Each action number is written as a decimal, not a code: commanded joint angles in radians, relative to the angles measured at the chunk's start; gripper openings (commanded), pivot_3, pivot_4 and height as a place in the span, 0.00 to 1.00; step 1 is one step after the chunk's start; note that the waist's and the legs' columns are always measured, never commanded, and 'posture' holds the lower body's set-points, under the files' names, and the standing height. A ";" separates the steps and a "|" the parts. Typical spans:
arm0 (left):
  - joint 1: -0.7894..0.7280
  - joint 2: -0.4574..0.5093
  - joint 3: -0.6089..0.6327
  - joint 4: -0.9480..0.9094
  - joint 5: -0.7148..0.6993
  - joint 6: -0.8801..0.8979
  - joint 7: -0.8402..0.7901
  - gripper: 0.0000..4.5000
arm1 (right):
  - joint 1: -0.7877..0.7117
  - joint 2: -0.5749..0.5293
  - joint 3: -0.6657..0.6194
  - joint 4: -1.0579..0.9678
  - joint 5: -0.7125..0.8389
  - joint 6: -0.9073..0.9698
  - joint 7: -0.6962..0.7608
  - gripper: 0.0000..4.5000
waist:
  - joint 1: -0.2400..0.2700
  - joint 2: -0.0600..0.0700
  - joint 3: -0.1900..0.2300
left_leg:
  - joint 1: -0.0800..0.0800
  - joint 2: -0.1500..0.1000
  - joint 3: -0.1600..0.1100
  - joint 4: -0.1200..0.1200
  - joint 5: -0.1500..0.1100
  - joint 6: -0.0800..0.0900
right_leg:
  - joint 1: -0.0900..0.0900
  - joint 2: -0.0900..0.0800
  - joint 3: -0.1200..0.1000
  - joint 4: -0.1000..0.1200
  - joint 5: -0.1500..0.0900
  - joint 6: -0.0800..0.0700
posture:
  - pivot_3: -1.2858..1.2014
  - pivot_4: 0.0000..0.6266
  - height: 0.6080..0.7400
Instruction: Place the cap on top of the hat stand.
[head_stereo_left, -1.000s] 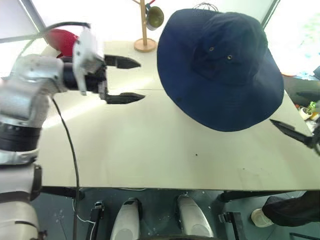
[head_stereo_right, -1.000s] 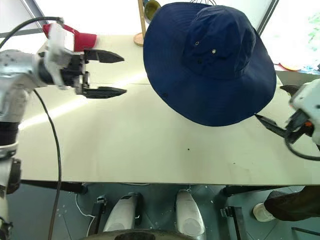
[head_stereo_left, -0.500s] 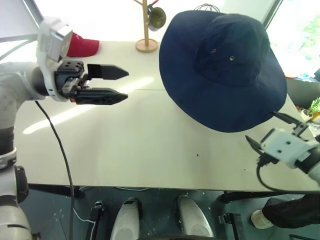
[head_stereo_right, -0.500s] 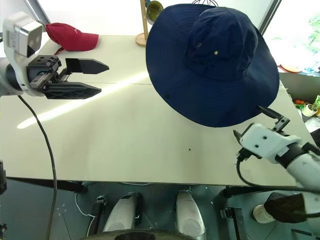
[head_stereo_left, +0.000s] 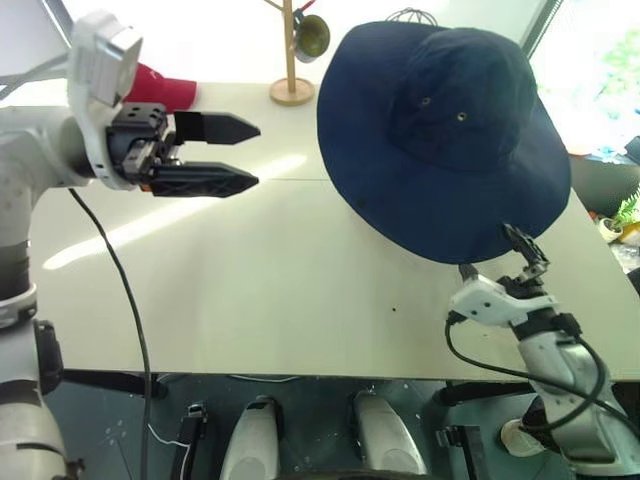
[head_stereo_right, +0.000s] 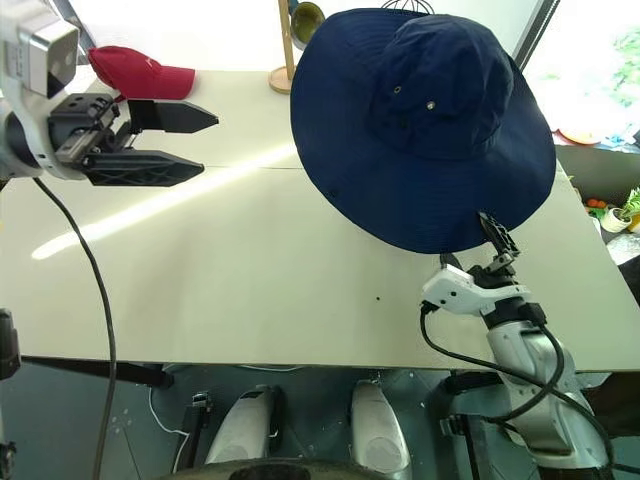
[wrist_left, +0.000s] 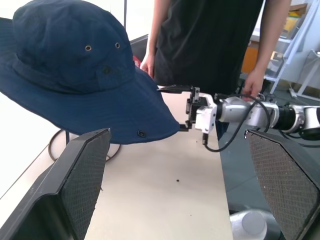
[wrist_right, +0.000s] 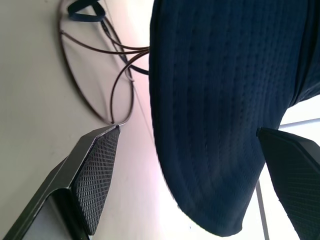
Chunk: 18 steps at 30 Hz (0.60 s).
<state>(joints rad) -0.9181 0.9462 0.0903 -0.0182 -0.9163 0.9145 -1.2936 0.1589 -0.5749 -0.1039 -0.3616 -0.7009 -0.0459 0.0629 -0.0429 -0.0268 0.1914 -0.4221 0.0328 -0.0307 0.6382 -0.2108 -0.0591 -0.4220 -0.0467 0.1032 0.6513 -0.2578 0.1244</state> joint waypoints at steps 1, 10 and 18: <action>-0.019 0.007 0.016 -0.020 0.008 -0.002 -0.011 1.00 | -0.023 0.003 -0.007 0.023 -0.012 -0.030 -0.052 0.94 | 0.000 0.000 0.000 | 0.000 0.000 0.000 0.000 0.000 0.000 | 0.000 0.000 0.000 0.000 0.000 0.000 | 0.52 0.24 0.99; 0.000 0.005 0.031 -0.037 0.010 0.001 -0.009 1.00 | 0.023 -0.021 -0.084 -0.032 0.020 -0.061 -0.040 0.02 | -0.001 0.000 0.000 | 0.000 0.000 0.000 0.000 0.000 0.000 | 0.000 0.000 0.000 0.000 0.000 0.000 | 0.52 0.24 0.99; 0.007 -0.005 0.028 -0.041 0.015 -0.009 -0.013 1.00 | 0.057 -0.075 -0.184 -0.140 0.044 -0.060 0.050 0.01 | -0.001 0.000 0.000 | 0.000 0.000 0.000 0.000 0.000 0.000 | 0.000 0.000 0.000 0.000 0.000 0.000 | 0.52 0.24 0.99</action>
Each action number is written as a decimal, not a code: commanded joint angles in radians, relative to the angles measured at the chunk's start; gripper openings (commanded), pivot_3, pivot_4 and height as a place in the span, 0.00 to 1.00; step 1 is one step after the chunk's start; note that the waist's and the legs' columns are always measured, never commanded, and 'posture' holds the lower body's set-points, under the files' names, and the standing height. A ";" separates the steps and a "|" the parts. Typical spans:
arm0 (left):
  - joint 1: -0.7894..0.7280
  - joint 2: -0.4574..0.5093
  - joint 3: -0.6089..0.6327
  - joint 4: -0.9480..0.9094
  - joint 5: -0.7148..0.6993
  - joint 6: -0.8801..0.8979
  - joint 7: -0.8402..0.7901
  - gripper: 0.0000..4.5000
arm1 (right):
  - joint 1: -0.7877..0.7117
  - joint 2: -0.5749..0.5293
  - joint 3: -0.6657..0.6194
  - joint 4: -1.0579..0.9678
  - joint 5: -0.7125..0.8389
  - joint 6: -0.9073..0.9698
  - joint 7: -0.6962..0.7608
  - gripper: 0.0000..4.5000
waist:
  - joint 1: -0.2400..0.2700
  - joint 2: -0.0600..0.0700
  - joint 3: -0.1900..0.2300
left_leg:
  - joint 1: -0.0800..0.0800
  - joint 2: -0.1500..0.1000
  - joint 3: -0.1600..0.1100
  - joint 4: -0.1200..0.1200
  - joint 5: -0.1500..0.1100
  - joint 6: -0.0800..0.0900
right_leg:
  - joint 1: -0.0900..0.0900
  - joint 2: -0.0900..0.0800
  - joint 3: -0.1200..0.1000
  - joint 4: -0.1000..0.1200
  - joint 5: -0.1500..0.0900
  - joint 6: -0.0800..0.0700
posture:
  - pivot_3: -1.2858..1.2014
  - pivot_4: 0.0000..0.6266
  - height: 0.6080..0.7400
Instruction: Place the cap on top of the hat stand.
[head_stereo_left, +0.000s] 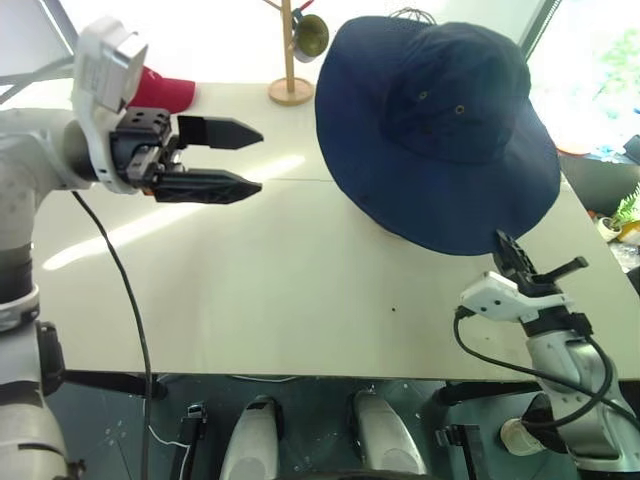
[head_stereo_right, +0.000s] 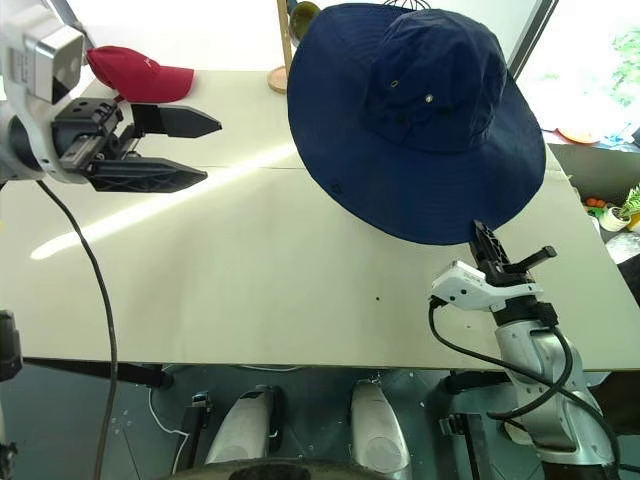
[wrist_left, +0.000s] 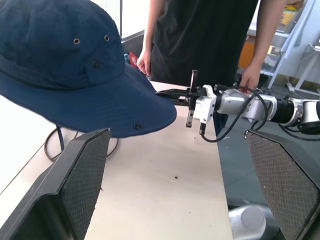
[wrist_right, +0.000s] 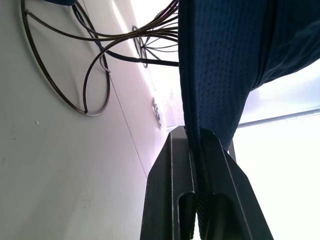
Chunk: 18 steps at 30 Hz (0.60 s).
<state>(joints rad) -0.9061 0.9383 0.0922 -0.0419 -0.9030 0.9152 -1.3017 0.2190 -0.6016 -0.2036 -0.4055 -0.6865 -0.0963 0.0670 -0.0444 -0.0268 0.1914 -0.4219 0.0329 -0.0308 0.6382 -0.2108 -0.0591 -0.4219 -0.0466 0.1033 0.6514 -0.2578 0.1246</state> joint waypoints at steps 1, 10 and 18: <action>-0.005 0.001 0.025 -0.016 0.003 -0.012 -0.006 1.00 | -0.002 -0.069 -0.110 -0.119 0.042 -0.014 0.070 0.01 | 0.000 0.000 0.000 | 0.000 0.000 0.000 0.000 0.000 0.000 | 0.000 0.000 0.000 0.000 0.000 0.000 | 0.52 0.24 0.99; -0.016 -0.034 0.015 0.006 0.028 -0.038 -0.016 1.00 | -0.009 -0.220 -0.325 -0.214 0.177 -0.059 0.255 0.01 | 0.000 0.000 0.000 | 0.000 0.000 0.000 0.000 0.000 0.000 | 0.000 0.000 0.000 0.000 0.000 0.000 | 0.52 0.24 0.99; -0.024 -0.068 0.010 0.024 0.055 -0.063 -0.025 1.00 | -0.033 -0.305 -0.396 -0.180 0.275 -0.079 0.405 0.01 | 0.000 0.000 0.000 | 0.000 0.000 0.000 0.000 0.000 0.000 | 0.001 0.000 0.000 0.000 0.000 0.000 | 0.52 0.24 0.99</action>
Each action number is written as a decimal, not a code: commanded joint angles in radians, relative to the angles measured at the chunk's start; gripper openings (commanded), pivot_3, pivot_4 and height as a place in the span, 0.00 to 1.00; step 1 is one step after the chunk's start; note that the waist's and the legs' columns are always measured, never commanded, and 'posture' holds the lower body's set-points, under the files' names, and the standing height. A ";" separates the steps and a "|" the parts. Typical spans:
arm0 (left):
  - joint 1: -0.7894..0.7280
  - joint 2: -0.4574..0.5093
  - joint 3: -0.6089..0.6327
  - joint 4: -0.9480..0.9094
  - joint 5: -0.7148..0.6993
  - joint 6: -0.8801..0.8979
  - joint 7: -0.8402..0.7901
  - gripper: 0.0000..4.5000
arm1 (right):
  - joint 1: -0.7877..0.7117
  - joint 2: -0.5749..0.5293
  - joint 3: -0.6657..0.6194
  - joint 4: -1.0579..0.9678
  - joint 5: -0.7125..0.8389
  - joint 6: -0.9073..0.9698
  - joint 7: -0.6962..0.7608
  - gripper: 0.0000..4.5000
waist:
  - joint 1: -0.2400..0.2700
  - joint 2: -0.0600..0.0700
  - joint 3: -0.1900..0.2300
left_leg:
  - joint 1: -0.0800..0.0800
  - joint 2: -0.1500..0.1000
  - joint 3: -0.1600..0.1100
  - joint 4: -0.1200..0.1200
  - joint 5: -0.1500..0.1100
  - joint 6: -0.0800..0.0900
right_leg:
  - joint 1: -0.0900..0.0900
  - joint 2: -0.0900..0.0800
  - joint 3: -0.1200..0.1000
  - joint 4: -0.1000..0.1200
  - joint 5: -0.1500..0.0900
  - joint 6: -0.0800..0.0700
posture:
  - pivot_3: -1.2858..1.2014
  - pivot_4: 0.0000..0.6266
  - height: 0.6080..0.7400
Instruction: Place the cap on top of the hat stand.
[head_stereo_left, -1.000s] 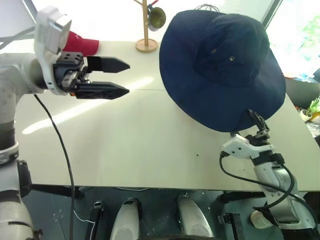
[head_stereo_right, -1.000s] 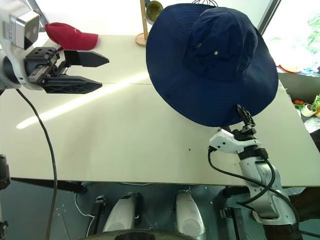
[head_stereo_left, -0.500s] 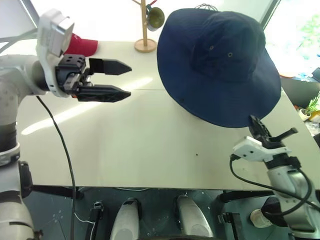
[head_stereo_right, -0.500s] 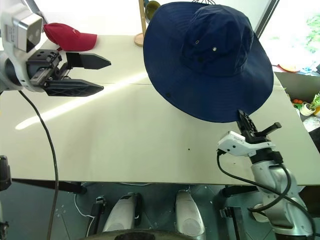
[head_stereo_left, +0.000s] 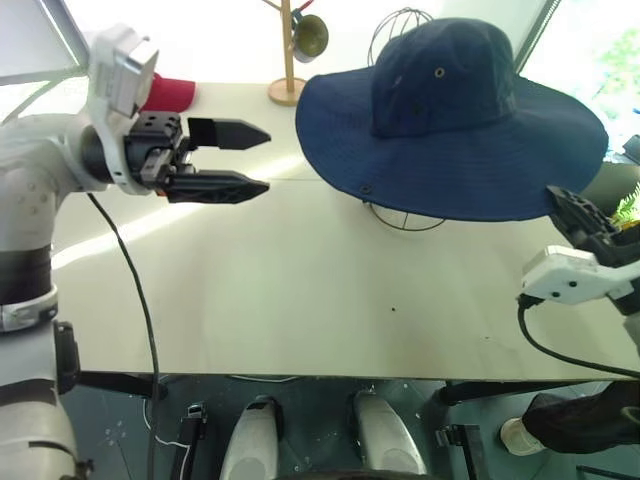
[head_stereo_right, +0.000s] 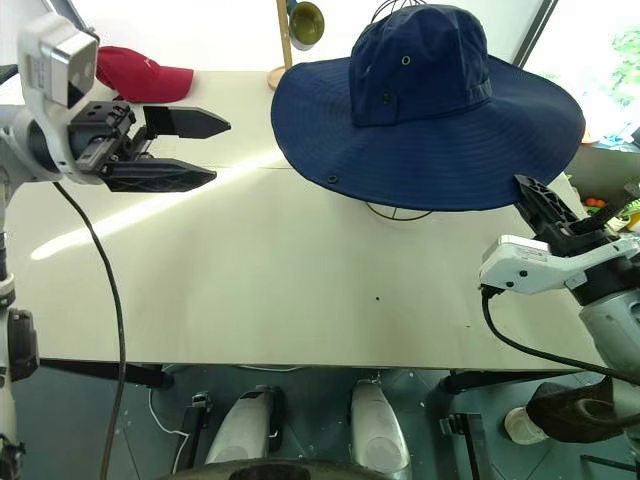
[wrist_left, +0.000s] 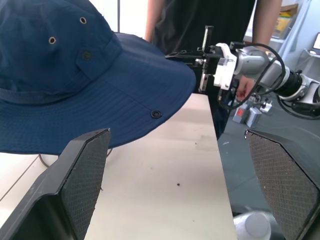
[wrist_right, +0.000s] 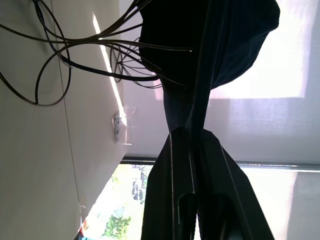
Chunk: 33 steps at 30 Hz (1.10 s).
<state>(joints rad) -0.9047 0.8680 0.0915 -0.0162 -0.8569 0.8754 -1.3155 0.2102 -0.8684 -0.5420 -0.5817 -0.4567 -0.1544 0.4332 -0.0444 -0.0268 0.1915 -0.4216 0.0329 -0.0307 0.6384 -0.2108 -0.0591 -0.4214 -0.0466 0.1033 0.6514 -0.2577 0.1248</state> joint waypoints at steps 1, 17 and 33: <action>-0.028 0.000 0.010 0.003 0.013 -0.025 -0.013 1.00 | -0.031 -0.053 -0.066 0.004 0.069 -0.013 0.065 0.01 | 0.000 0.000 0.000 | 0.000 0.000 0.000 0.000 0.000 0.000 | 0.000 0.000 0.000 0.000 0.000 0.000 | 0.52 0.24 0.99; -0.050 -0.016 0.008 0.024 0.047 -0.042 -0.034 1.00 | -0.092 -0.143 -0.132 0.133 0.146 -0.049 0.201 0.13 | -0.001 0.000 0.000 | 0.000 0.000 0.000 0.000 0.000 0.000 | 0.000 0.000 0.000 0.000 0.000 0.000 | 0.52 0.24 0.99; -0.046 -0.008 0.009 0.034 0.057 -0.044 -0.043 1.00 | -0.003 -0.111 -0.209 0.082 0.215 -0.039 0.299 0.87 | 0.001 0.000 0.000 | 0.000 0.000 0.000 0.000 0.000 0.000 | 0.001 0.000 0.000 0.000 0.000 0.000 | 0.52 0.24 0.99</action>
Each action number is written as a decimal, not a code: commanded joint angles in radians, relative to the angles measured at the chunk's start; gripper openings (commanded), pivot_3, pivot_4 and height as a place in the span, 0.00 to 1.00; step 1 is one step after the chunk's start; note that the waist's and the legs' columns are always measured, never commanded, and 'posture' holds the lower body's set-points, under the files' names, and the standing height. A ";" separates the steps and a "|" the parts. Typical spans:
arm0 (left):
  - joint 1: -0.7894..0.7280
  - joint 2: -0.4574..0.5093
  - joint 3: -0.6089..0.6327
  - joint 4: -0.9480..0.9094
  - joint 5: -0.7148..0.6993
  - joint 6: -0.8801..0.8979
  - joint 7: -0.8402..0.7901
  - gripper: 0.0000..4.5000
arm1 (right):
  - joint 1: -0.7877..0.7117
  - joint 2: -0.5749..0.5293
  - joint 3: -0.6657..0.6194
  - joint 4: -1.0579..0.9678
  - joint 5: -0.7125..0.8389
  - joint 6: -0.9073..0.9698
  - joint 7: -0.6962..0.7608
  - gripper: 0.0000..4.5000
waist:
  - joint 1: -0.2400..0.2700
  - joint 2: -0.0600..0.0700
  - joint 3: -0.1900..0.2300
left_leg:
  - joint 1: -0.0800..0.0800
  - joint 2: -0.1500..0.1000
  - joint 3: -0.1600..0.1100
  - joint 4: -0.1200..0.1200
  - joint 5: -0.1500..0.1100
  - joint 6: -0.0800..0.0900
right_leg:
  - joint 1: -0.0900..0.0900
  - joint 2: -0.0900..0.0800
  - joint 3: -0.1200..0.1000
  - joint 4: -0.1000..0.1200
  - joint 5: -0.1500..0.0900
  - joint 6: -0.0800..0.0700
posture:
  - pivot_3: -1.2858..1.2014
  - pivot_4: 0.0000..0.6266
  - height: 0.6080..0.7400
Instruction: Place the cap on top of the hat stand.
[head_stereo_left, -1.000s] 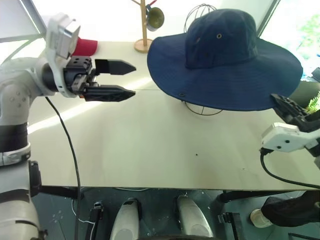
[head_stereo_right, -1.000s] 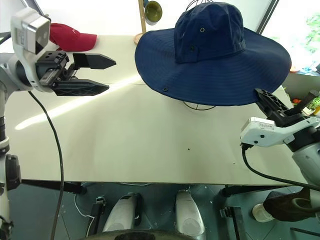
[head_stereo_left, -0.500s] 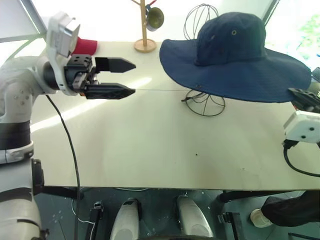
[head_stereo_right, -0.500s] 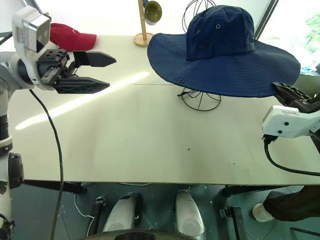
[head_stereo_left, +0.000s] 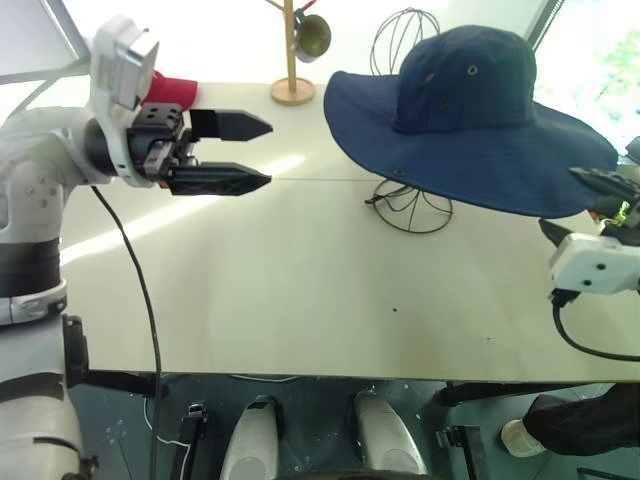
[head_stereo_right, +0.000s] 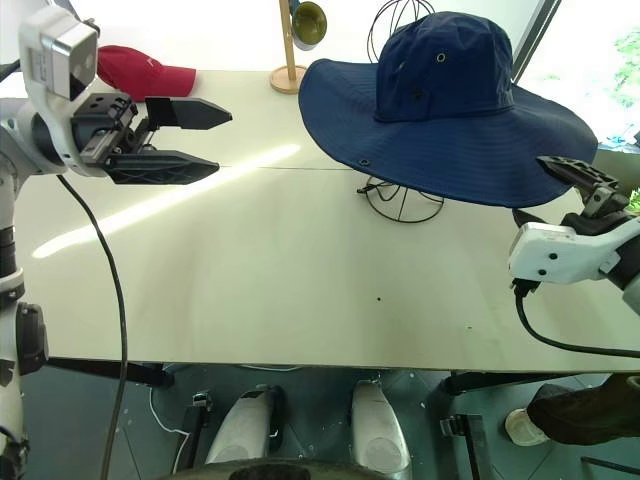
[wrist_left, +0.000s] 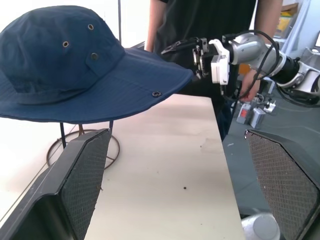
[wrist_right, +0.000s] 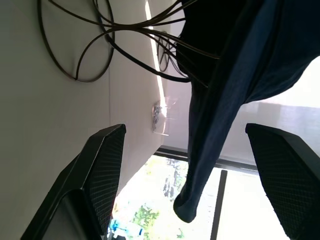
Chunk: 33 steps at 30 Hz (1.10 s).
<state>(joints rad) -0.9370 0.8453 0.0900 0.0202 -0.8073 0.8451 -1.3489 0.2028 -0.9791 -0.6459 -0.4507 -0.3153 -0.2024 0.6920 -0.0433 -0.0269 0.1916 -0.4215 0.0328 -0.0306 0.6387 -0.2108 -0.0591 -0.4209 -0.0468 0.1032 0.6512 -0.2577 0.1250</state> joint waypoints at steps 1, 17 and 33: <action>-0.013 0.015 0.008 0.005 0.015 -0.019 -0.012 1.00 | 0.012 -0.001 -0.134 -0.059 0.106 0.023 0.068 0.87 | 0.000 0.000 0.000 | 0.000 0.000 0.000 0.000 0.000 0.000 | 0.000 0.000 0.000 0.000 0.000 0.000 | 0.52 0.24 0.99; -0.047 0.018 -0.016 0.131 0.146 -0.159 -0.070 1.00 | 0.064 -0.285 -0.679 0.323 0.818 0.991 0.712 1.00 | -0.001 -0.002 0.001 | 0.013 0.000 0.001 -0.003 -0.001 0.002 | 0.014 -0.001 0.000 -0.007 -0.001 -0.001 | 0.52 0.24 0.99; -0.061 0.060 0.021 0.133 0.153 -0.153 -0.056 1.00 | -0.073 -0.422 -0.509 0.619 0.785 0.965 0.878 1.00 | -0.011 -0.002 0.001 | 0.013 0.000 0.001 -0.007 -0.002 0.002 | 0.012 -0.001 0.000 -0.008 -0.002 0.000 | 0.52 0.24 0.99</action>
